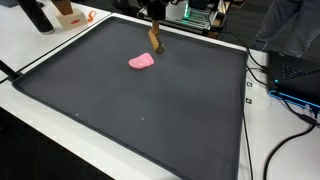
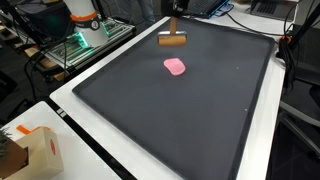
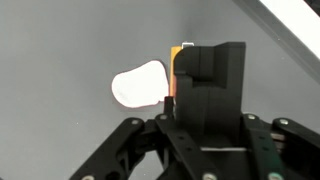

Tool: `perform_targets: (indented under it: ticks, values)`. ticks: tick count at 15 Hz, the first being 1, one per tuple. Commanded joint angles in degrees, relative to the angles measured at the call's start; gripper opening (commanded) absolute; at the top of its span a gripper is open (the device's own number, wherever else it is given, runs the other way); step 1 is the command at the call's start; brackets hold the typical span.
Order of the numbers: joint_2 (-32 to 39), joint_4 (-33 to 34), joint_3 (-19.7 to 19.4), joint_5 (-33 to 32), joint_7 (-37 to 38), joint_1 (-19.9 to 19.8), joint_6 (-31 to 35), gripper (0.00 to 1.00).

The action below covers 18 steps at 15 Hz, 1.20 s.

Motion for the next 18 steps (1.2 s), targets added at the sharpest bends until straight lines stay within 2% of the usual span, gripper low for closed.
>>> perform_targets:
  ticks: [1, 11, 18]
  values:
    - [2.1, -0.1, -0.1, 0.7, -2.9, -1.2, 2.8, 0.23]
    - [7.7, -0.3, 0.0, 1.3, -7.4, -4.3, 8.3, 0.23]
    - [9.0, -0.4, -0.1, 0.2, -7.1, -4.5, 10.1, 0.23]
